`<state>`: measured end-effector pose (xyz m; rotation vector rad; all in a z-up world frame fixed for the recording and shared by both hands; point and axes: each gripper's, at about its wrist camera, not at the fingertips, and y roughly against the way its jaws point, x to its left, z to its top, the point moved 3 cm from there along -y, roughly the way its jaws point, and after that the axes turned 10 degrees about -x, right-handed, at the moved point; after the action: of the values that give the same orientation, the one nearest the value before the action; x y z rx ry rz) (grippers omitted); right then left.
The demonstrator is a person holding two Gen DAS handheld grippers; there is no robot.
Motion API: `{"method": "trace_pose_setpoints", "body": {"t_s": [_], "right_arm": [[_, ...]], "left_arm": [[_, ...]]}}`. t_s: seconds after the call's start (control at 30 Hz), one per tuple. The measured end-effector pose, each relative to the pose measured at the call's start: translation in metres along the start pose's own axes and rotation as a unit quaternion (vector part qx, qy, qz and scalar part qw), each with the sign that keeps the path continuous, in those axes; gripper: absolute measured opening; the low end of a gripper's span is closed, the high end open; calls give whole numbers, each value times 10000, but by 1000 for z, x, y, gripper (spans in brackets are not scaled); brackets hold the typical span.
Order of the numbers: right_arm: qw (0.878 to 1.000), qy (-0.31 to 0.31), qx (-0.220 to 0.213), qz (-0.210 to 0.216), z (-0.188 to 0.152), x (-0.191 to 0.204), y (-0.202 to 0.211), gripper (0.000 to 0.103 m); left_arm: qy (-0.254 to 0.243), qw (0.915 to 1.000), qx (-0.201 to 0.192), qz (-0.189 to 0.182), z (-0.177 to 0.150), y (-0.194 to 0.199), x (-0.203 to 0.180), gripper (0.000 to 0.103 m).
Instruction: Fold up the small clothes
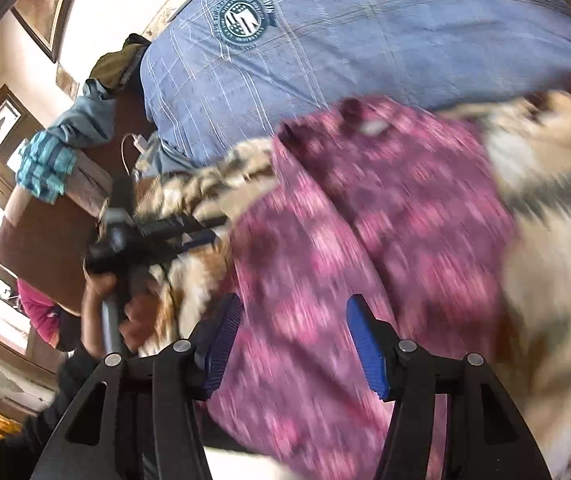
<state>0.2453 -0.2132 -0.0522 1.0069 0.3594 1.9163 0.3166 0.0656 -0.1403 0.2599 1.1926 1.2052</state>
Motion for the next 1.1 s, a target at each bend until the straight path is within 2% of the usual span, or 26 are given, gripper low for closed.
{"method": "trace_pose_setpoints", "body": {"t_s": [0.03,0.1,0.17,0.3,0.33,0.37,0.4,0.43,0.47,0.5,0.53,0.57,0.63,0.7,0.77,0.83,0.87,0.93,0.97,1.0,1.03,1.07,1.1], "right_arm": [[10000,20,81,-35,18,2,-20,58],[9995,101,291,-48,43,10,-58,58],[9987,200,471,-77,65,15,-92,58],[9964,317,763,-206,105,22,-173,58],[9957,333,833,-220,114,24,-193,58],[9944,382,940,-295,120,24,-215,57],[9930,390,1042,-390,124,23,-233,51],[9915,397,1144,-479,125,21,-247,40],[9894,425,1276,-550,125,21,-260,1],[9882,416,1371,-544,126,21,-268,4],[9897,406,1278,-493,130,24,-266,4],[9925,490,1048,-393,137,30,-257,4],[9958,537,688,-287,150,36,-247,4],[9984,309,460,-76,164,33,-245,2],[9986,172,490,24,168,25,-262,2],[9971,102,703,-256,163,15,-289,5],[9953,15,879,-417,155,8,-303,10],[9886,11,1244,-851,140,-3,-322,10],[9874,-56,1289,-919,136,-5,-319,11],[9900,-176,1191,-740,134,-2,-306,13],[9930,-210,1046,-508,133,4,-285,16],[9956,-118,860,-352,129,12,-254,32],[9971,-59,705,-294,127,16,-232,56]], "left_arm": [[128,9999,39,-71,-1,-6,4,52],[602,9979,-55,-245,-5,-16,22,40],[948,9953,37,-169,-6,-21,29,33],[1361,9891,160,-531,-1,-29,31,32],[1342,9896,253,-446,-2,-35,32,28],[1324,9899,307,-400,-2,-39,33,19],[1347,9895,320,-404,-4,-40,34,13],[1355,9893,301,-448,-5,-38,33,11],[1355,9893,219,-484,-3,-31,34,9],[1422,9885,17,-505,1,-19,36,8],[1553,9859,-310,-541,5,-2,41,8],[1553,9843,-693,-464,9,16,45,8],[1474,9835,-996,-331,14,32,50,8],[1524,9829,-975,-335,16,29,53,8],[1465,9848,-918,-134,14,21,57,8],[1472,9858,-809,69,16,14,64,8],[1478,9864,-706,171,15,6,66,9],[1500,9868,-550,280,13,1,68,10],[1498,9871,-509,248,12,2,66,10],[1434,9885,-452,166,12,6,63,13],[1385,9893,-451,121,14,10,60,16],[1310,9895,-595,103,15,20,57,25],[1260,9891,-739,156,17,28,56,36]]}}
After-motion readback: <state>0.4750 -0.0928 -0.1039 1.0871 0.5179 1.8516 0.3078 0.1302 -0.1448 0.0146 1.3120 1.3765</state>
